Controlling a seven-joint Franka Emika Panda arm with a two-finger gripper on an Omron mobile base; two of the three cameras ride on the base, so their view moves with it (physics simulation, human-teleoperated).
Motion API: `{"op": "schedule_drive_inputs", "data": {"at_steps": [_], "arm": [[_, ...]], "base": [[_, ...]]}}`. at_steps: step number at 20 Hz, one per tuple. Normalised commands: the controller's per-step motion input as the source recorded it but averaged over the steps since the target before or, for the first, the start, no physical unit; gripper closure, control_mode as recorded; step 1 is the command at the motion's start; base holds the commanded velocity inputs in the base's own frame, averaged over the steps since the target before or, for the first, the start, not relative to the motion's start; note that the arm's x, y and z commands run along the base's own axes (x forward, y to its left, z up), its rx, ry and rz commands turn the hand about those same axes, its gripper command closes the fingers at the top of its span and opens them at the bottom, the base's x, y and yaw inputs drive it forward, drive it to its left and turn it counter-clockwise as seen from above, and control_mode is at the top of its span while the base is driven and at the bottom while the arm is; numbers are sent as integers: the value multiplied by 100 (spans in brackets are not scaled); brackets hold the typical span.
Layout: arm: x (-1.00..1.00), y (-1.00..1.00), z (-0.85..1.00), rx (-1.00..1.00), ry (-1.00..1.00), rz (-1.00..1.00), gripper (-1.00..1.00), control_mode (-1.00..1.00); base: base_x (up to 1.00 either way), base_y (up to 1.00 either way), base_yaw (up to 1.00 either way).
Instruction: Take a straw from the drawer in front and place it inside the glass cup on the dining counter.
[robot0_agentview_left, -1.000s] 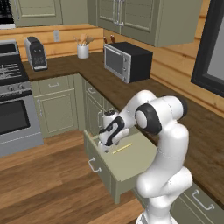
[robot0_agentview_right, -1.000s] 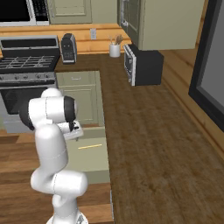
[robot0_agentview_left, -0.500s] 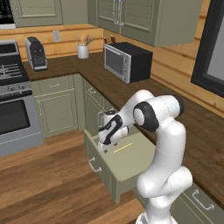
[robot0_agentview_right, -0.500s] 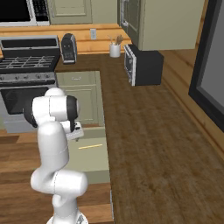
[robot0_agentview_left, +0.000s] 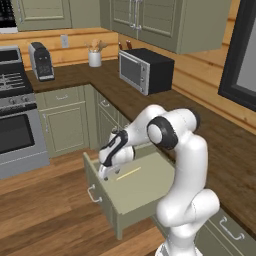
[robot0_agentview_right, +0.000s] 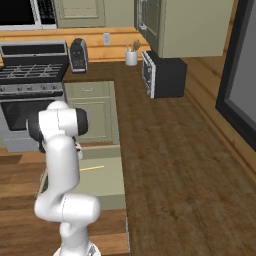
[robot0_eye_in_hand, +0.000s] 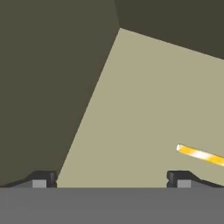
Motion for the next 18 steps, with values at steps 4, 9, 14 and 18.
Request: {"op": "schedule_drive_inputs", "data": {"at_steps": [4,9,14,18], "arm": [[-17,100,-7,1,0,-4,-100,-100],[-13,95,0,0,0,-6,-100,-100],[2,-6,19,0,2,-4,-100,-100],[18,-43,10,-4,4,1,-100,-100]], "base": [[0,0,0],[0,0,0],[0,0,0],[0,0,0]]}}
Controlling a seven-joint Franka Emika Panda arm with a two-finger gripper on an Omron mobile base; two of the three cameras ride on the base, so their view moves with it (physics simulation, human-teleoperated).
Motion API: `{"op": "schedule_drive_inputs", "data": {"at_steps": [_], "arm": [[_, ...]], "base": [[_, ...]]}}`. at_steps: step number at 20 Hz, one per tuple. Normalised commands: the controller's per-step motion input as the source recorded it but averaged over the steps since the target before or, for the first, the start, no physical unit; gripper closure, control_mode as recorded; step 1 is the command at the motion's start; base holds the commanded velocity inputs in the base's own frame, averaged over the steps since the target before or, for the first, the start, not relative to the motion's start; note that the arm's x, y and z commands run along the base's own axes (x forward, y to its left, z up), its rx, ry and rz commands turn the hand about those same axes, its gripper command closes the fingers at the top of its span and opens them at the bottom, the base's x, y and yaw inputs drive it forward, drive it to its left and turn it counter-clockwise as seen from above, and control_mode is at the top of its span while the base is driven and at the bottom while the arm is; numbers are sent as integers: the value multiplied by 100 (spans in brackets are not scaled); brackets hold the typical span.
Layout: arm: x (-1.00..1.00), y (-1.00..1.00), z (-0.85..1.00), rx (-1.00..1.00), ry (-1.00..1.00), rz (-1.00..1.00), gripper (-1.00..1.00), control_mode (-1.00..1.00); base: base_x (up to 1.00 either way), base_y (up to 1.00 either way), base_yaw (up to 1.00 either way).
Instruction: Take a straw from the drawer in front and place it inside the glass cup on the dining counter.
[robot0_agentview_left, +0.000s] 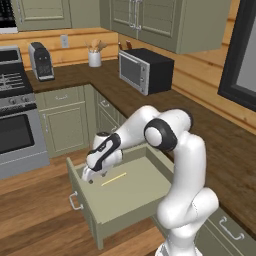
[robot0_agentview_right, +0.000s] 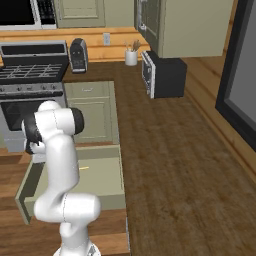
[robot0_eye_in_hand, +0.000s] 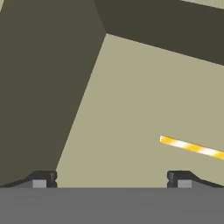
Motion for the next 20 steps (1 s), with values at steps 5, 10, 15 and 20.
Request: {"op": "schedule_drive_inputs", "data": {"at_steps": [5,10,15,20], "arm": [[15,-33,0,-4,3,15,-100,-100],[4,-4,-5,-7,0,28,-100,-100],[12,-7,-18,-8,0,30,-100,-100],[25,-4,-28,-6,1,24,-100,-100]], "base": [[0,0,0],[0,0,0],[0,0,0],[0,0,0]]}}
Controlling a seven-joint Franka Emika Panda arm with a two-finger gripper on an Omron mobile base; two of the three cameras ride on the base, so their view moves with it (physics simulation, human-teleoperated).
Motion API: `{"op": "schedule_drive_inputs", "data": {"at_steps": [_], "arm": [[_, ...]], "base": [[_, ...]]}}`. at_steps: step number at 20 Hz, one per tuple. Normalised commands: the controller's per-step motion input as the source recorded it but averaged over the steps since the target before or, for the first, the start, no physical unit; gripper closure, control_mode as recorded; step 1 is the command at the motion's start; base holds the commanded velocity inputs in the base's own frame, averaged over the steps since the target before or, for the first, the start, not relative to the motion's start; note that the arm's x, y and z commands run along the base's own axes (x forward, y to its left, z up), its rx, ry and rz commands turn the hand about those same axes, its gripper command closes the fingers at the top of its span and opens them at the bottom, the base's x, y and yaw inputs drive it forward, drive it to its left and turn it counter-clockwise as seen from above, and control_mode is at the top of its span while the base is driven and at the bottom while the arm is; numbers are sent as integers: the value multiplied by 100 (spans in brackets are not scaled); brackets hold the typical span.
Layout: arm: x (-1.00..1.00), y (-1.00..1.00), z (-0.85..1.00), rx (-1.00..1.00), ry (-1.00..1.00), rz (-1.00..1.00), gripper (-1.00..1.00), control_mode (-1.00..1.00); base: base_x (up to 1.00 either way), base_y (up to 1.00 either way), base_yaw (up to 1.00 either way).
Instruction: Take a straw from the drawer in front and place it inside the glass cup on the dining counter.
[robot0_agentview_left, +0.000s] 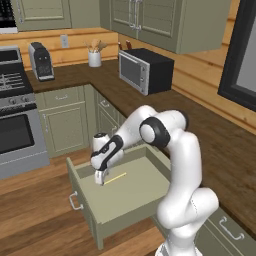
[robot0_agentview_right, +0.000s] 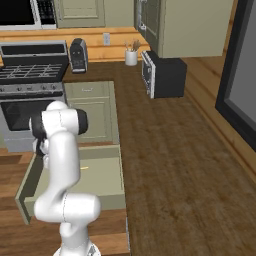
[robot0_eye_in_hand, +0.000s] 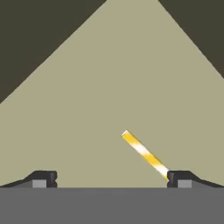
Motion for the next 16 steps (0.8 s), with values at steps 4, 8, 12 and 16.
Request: {"op": "schedule_drive_inputs", "data": {"at_steps": [4,8,12,16], "arm": [[14,0,-31,0,0,14,-100,-100],[11,0,-34,0,0,9,-100,-100],[2,0,-32,0,0,7,-100,-100],[1,0,-22,0,-1,6,-100,-100]], "base": [[0,0,0],[0,0,0],[0,0,0],[0,0,0]]}}
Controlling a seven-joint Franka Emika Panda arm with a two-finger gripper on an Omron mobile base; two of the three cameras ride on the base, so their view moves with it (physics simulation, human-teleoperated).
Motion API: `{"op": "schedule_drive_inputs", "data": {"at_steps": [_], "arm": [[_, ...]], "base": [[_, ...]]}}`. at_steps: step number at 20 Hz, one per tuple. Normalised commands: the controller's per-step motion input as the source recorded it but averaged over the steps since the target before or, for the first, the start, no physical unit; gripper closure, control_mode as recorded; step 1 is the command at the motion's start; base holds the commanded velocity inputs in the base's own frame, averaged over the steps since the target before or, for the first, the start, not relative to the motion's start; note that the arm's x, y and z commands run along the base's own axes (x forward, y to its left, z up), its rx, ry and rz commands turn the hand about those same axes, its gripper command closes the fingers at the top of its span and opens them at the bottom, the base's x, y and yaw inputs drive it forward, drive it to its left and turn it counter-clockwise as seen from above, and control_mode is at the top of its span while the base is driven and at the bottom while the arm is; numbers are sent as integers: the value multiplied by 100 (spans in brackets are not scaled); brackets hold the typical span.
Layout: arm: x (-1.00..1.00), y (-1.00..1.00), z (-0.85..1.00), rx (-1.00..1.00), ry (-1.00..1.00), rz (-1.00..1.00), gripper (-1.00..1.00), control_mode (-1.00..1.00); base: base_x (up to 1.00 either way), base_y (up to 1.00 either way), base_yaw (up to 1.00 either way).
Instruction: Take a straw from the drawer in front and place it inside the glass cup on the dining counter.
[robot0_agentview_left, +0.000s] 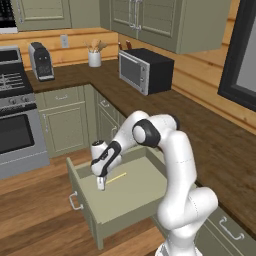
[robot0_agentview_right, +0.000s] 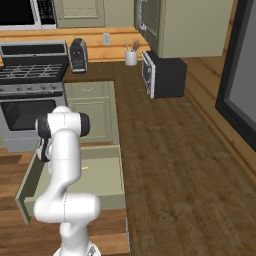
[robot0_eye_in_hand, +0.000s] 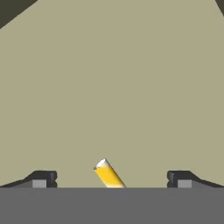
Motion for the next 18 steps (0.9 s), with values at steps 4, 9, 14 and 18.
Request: {"op": "schedule_drive_inputs", "data": {"at_steps": [4,9,14,18], "arm": [[10,0,-6,0,-5,7,-100,-100],[12,0,0,0,-7,8,-100,-100],[0,-1,-13,0,-5,7,-100,-100],[0,-8,-34,0,-2,5,100,-100]], "base": [[0,0,0],[0,0,0],[0,0,0],[0,0,0]]}}
